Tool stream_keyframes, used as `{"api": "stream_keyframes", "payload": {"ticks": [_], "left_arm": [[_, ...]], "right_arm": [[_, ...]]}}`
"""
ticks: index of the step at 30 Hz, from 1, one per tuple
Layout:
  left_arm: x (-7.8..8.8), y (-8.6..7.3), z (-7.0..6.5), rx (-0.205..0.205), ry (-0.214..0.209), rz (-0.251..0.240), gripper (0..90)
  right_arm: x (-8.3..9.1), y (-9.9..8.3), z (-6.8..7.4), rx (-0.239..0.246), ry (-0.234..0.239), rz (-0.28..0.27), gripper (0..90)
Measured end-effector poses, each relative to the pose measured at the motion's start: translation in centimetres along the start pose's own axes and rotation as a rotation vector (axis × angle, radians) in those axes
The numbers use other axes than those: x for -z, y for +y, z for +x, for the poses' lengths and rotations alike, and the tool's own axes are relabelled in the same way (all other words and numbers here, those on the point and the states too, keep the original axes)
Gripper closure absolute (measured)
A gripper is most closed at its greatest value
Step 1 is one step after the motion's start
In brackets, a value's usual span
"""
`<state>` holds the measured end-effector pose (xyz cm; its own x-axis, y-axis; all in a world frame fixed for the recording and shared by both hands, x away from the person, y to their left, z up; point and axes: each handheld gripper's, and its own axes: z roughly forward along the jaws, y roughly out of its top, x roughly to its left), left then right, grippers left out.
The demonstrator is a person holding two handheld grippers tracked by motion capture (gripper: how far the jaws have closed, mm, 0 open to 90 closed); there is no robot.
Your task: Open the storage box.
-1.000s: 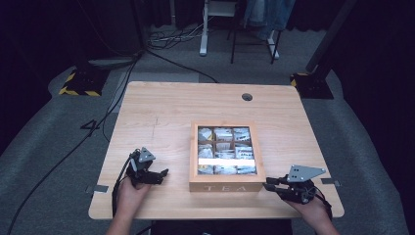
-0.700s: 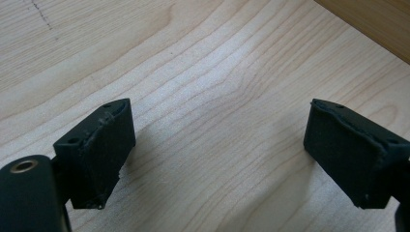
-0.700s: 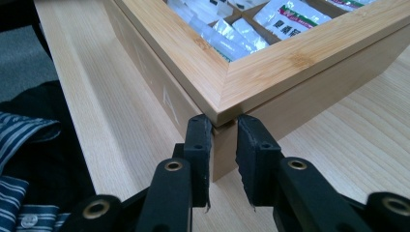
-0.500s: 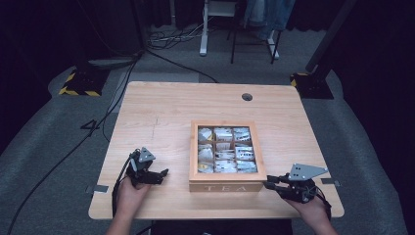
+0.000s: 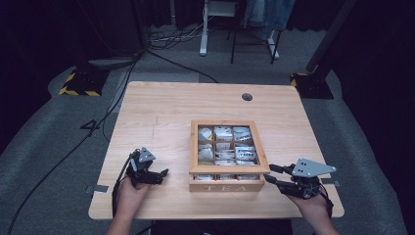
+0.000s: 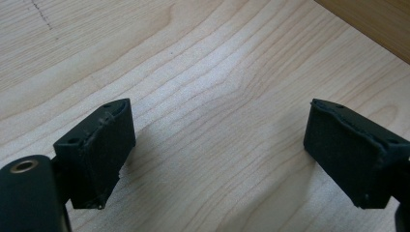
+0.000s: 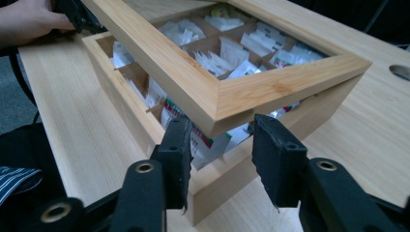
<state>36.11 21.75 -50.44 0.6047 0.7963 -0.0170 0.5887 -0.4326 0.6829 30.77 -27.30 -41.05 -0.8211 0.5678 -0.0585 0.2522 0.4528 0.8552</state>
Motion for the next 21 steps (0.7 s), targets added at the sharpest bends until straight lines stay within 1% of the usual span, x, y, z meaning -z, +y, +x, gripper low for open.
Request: {"api": "stream_keyframes", "payload": {"ticks": [2, 3, 7, 10, 16, 19, 21], "left_arm": [[0.0, 0.0, 0.0, 0.007, -0.001, 0.000, 11.6], [0.0, 0.0, 0.0, 0.007, -0.001, 0.000, 11.6], [0.0, 0.0, 0.0, 0.007, -0.001, 0.000, 11.6], [0.0, 0.0, 0.0, 0.007, -0.001, 0.000, 11.6], [0.0, 0.0, 0.0, 0.006, -0.001, 0.000, 11.6], [0.0, 0.0, 0.0, 0.004, 0.000, -0.001, 11.7], [0.0, 0.0, 0.0, 0.003, 0.001, 0.000, 11.6]], "right_arm": [[0.0, 0.2, 0.0, 0.004, -0.004, -0.002, 57.2], [0.1, 0.6, -0.1, 0.009, -0.013, -0.013, 56.4], [0.1, 1.3, -0.4, 0.002, -0.025, -0.029, 54.3], [0.1, 1.6, -0.4, 0.002, -0.033, -0.030, 54.2], [0.4, 3.2, -1.2, -0.009, -0.044, -0.061, 53.0], [0.4, 4.0, -1.7, -0.012, -0.048, -0.087, 53.3], [0.5, 4.3, -1.9, -0.013, -0.050, -0.094, 53.5]]}}
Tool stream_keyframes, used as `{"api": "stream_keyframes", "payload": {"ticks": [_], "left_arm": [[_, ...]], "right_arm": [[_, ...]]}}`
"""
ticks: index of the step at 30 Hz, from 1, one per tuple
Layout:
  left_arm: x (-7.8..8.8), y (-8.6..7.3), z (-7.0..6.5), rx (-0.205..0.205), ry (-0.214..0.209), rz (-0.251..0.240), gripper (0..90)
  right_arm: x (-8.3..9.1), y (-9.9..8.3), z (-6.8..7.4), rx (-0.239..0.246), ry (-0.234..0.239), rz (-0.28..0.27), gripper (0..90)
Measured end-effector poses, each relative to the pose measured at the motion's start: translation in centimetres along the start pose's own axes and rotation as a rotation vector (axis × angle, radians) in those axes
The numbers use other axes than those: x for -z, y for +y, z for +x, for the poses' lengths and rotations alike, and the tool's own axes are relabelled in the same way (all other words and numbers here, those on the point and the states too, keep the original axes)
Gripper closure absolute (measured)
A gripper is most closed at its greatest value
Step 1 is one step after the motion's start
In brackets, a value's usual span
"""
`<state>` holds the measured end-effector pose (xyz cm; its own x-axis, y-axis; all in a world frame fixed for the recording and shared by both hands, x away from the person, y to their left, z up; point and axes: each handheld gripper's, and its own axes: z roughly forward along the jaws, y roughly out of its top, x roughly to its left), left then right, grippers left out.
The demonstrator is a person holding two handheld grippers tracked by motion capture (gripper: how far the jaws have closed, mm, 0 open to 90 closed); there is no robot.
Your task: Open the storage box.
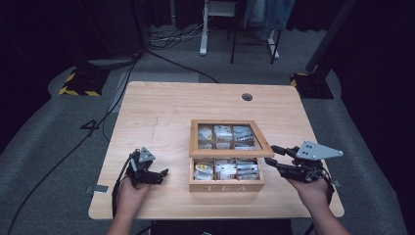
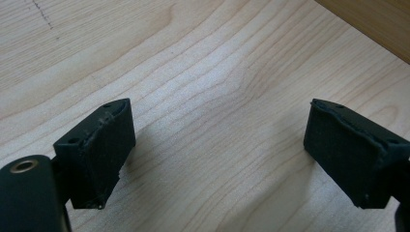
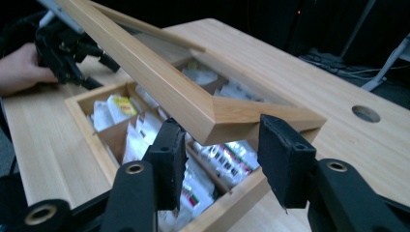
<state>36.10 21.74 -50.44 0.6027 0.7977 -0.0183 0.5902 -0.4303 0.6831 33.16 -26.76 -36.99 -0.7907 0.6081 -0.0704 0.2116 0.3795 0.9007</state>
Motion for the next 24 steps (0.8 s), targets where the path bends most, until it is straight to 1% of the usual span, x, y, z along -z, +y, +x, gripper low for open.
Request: {"api": "stream_keyframes", "payload": {"ticks": [1, 5, 7, 11, 12, 17, 18, 21, 24], "left_arm": [[0.0, 0.0, 0.0, 0.003, -0.001, -0.001, 11.6], [0.0, 0.0, 0.0, 0.003, -0.001, -0.001, 11.6], [0.0, 0.0, 0.0, 0.003, -0.001, -0.001, 11.7], [0.0, 0.0, 0.0, 0.003, -0.001, -0.001, 11.6], [0.0, 0.0, 0.0, 0.006, -0.002, -0.001, 11.7], [0.0, 0.0, 0.0, 0.005, -0.001, -0.002, 11.7], [0.0, 0.0, 0.0, -0.001, 0.000, -0.001, 11.6], [0.0, 0.0, 0.0, 0.005, -0.002, -0.002, 11.7], [0.0, 0.0, 0.0, 0.004, -0.002, -0.001, 11.7]], "right_arm": [[0.0, 0.7, -0.4, -0.005, 0.000, -0.013, 53.9], [-0.1, 1.4, -0.8, -0.009, -0.001, -0.015, 54.0], [-0.3, 2.0, -1.3, -0.008, -0.008, -0.023, 54.0], [-0.4, 2.5, -1.8, -0.025, -0.010, -0.041, 54.3], [-0.5, 2.8, -2.1, -0.036, -0.009, -0.051, 54.4], [-0.6, 3.5, -2.7, -0.052, -0.019, -0.080, 54.9], [-0.7, 3.6, -2.8, -0.056, -0.020, -0.088, 55.0], [-0.9, 4.0, -3.2, -0.085, -0.018, -0.108, 55.0], [-1.0, 4.4, -3.6, -0.093, -0.020, -0.116, 55.2]]}}
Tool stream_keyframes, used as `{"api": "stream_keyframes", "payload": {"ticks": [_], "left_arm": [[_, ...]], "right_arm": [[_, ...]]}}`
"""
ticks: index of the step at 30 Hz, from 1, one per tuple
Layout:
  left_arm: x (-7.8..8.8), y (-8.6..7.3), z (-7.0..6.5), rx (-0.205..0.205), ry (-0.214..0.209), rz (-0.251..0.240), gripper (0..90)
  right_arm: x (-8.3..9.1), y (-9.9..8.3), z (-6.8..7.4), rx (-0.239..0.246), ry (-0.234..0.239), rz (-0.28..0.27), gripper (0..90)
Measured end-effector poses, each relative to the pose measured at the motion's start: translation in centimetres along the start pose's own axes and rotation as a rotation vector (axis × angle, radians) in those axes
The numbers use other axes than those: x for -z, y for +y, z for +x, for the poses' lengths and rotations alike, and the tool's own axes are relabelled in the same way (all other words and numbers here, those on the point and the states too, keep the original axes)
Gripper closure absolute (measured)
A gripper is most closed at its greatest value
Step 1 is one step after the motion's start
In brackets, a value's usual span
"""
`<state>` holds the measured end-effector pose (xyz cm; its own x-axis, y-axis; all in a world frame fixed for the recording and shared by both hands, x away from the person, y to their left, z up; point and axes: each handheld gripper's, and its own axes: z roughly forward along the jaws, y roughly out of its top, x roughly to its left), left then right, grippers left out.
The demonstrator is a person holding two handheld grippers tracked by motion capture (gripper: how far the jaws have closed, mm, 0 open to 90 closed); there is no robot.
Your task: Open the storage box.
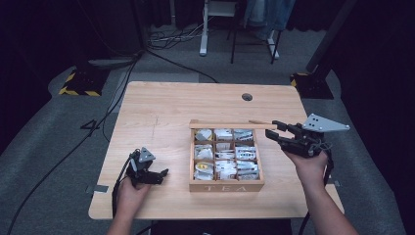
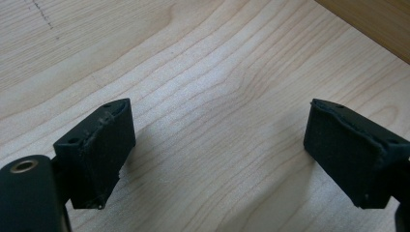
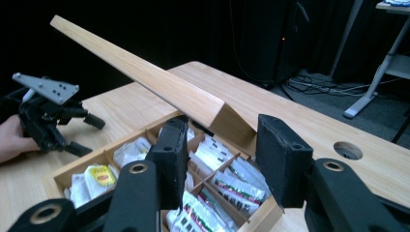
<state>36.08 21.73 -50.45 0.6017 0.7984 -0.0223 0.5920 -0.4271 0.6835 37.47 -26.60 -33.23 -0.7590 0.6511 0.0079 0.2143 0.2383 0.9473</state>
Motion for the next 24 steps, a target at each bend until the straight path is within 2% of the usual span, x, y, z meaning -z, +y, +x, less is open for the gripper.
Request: {"api": "stream_keyframes", "payload": {"ticks": [5, 9, 12, 15, 19, 24], "left_arm": [[0.0, 0.0, 0.0, -0.002, 0.001, 0.002, 11.7], [0.0, 0.0, 0.0, 0.002, -0.001, 0.002, 11.6], [0.0, 0.0, 0.0, 0.002, 0.000, 0.002, 11.7], [0.0, 0.0, 0.0, 0.002, 0.000, 0.002, 11.6], [0.0, 0.0, 0.0, -0.003, 0.006, 0.001, 11.6], [0.0, 0.0, 0.0, -0.003, 0.006, 0.001, 11.6]], "right_arm": [[-0.3, 0.5, -0.3, -0.006, -0.018, -0.020, 55.7], [-0.5, 0.8, -0.3, 0.005, -0.039, -0.022, 56.3], [-0.7, 1.3, -0.2, 0.026, -0.073, -0.027, 56.9], [-0.8, 1.6, -0.2, 0.019, -0.084, -0.028, 56.7], [-0.8, 2.3, -0.2, 0.017, -0.102, -0.055, 57.2], [-1.0, 2.5, -0.5, -0.004, -0.106, -0.066, 57.1]]}}
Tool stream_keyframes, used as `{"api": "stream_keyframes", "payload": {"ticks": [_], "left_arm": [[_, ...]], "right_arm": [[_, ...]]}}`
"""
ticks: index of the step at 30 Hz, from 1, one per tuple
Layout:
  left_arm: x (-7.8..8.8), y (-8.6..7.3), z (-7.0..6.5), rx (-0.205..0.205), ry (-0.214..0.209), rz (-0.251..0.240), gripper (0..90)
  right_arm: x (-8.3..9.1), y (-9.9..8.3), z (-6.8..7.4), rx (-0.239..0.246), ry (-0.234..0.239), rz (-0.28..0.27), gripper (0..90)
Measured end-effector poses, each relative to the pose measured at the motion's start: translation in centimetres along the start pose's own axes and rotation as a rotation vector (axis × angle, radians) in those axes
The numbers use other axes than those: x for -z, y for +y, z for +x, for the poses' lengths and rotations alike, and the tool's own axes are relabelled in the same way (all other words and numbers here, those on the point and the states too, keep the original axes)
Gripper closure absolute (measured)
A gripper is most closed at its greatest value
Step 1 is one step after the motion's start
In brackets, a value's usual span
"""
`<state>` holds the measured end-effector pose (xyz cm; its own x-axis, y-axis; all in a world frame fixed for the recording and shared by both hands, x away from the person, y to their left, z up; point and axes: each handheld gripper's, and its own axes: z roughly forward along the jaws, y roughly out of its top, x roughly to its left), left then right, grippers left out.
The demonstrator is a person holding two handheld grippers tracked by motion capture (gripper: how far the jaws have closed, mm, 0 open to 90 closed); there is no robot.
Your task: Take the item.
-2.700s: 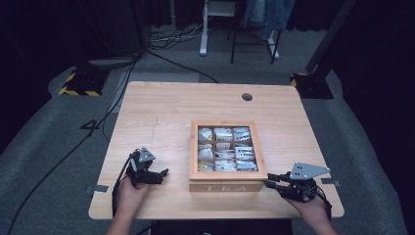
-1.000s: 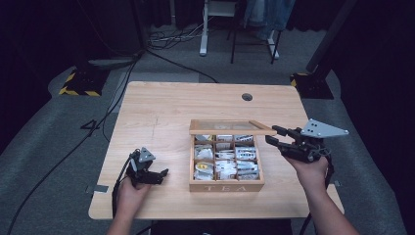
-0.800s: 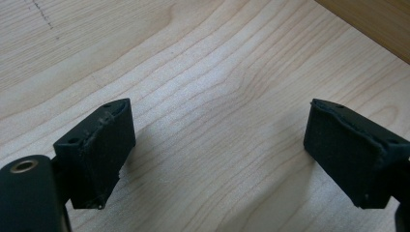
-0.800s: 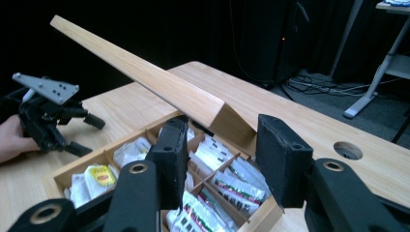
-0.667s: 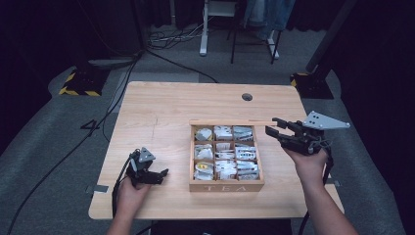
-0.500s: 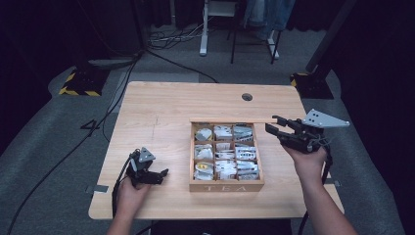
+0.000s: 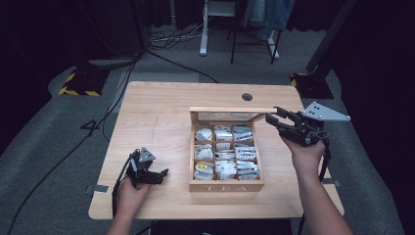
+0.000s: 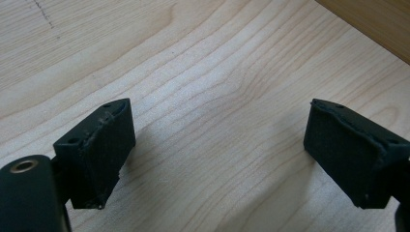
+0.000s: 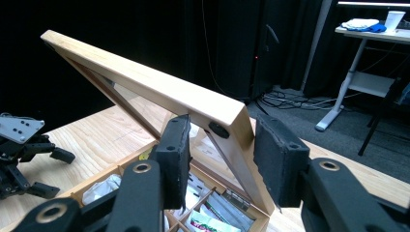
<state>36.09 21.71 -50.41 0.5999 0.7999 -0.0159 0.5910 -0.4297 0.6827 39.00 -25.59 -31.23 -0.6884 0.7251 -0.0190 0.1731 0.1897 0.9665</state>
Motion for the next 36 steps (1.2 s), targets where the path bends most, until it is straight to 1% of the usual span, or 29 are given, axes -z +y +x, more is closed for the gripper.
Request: {"api": "stream_keyframes", "payload": {"ticks": [7, 8, 9, 10, 11, 12, 15, 16, 18, 20, 21, 22, 23, 25, 26, 27, 28, 29, 30, 31, 32, 33, 34, 35, 36], "left_arm": [[0.1, -0.1, 0.0, 0.006, 0.001, 0.004, 11.7], [0.2, 0.0, 0.0, 0.013, 0.012, 0.013, 11.6], [0.2, 0.0, 0.0, 0.013, 0.012, 0.013, 11.6], [0.2, 0.1, -0.1, 0.035, 0.009, 0.024, 11.8], [0.2, 0.1, -0.1, 0.035, 0.009, 0.024, 12.3], [0.3, 0.2, -0.1, 0.034, 0.019, 0.034, 13.1], [0.4, 0.2, -0.2, 0.040, 0.015, 0.040, 15.9], [0.7, 0.3, -0.2, 0.051, 0.004, 0.049, 17.2], [0.9, 0.4, -0.2, 0.058, -0.001, 0.051, 22.3], [1.5, 0.5, -0.5, 0.066, 0.008, 0.053, 22.7], [1.5, 0.5, -0.5, 0.066, 0.008, 0.053, 23.1], [2.0, 0.7, -0.6, 0.070, 0.007, 0.054, 23.3], [2.3, 0.8, -0.7, 0.065, 0.006, 0.055, 23.6], [2.9, 1.1, -0.9, 0.062, -0.006, 0.052, 25.2], [3.2, 1.4, -1.1, 0.077, -0.024, 0.044, 25.9], [3.6, 1.7, -1.3, 0.075, -0.053, 0.035, 26.8], [4.1, 2.1, -1.5, 0.071, -0.066, 0.025, 28.1], [4.1, 2.1, -1.5, 0.071, -0.066, 0.025, 28.4], [4.8, 3.0, -2.1, 0.044, -0.072, 0.019, 28.4], [4.8, 3.0, -2.1, 0.044, -0.072, 0.019, 28.4], [5.4, 3.9, -2.7, 0.022, -0.087, 0.010, 28.4], [5.4, 3.9, -2.7, 0.022, -0.087, 0.010, 28.4], [5.8, 4.7, -3.1, 0.010, -0.108, -0.001, 28.4], [5.8, 4.7, -3.1, 0.010, -0.108, -0.001, 28.4], [6.2, 5.4, -3.5, 0.003, -0.131, -0.013, 28.4]], "right_arm": [[-0.3, -0.1, -0.2, 0.005, -0.003, 0.015, 57.0], [-0.4, -0.1, -0.1, 0.006, -0.006, 0.015, 56.8], [-0.4, -0.1, -0.1, 0.006, -0.006, 0.015, 56.8], [-0.4, -0.1, -0.2, 0.003, -0.003, 0.014, 56.8], [-0.4, -0.1, -0.2, 0.003, -0.003, 0.014, 56.8], [-0.4, -0.2, -0.3, 0.004, 0.002, 0.016, 56.8], [-0.4, -0.2, -0.4, -0.001, 0.007, 0.016, 56.8], [-0.5, -0.1, -0.4, 0.000, 0.009, 0.016, 56.8], [-0.5, -0.1, -0.5, -0.003, 0.008, 0.016, 56.8], [-0.5, -0.1, -0.6, -0.010, 0.014, 0.014, 56.7], [-0.5, 0.0, -0.6, -0.011, 0.015, 0.015, 56.7], [-0.6, 0.0, -0.6, -0.013, 0.015, 0.014, 56.6], [-0.5, 0.0, -0.7, -0.020, 0.021, 0.012, 56.4], [-0.5, 0.0, -0.8, -0.031, 0.028, 0.005, 56.0], [-0.5, 0.0, -0.8, -0.034, 0.031, 0.002, 55.9], [-0.5, -0.1, -0.9, -0.037, 0.034, -0.001, 55.9], [-0.5, -0.1, -0.9, -0.041, 0.037, -0.004, 55.8], [-0.5, -0.1, -0.9, -0.040, 0.037, -0.004, 55.8], [-0.5, -0.1, -0.9, -0.044, 0.040, -0.005, 55.8], [-0.5, -0.2, -0.9, -0.044, 0.039, -0.006, 55.7], [-0.5, -0.2, -0.9, -0.044, 0.039, -0.006, 55.7], [-0.5, -0.2, -0.9, -0.044, 0.039, -0.006, 55.7], [-0.5, -0.2, -0.9, -0.044, 0.041, -0.006, 55.6], [-0.5, -0.2, -0.9, -0.045, 0.041, -0.006, 55.6], [-0.4, -0.2, -0.9, -0.045, 0.043, -0.005, 55.5]]}}
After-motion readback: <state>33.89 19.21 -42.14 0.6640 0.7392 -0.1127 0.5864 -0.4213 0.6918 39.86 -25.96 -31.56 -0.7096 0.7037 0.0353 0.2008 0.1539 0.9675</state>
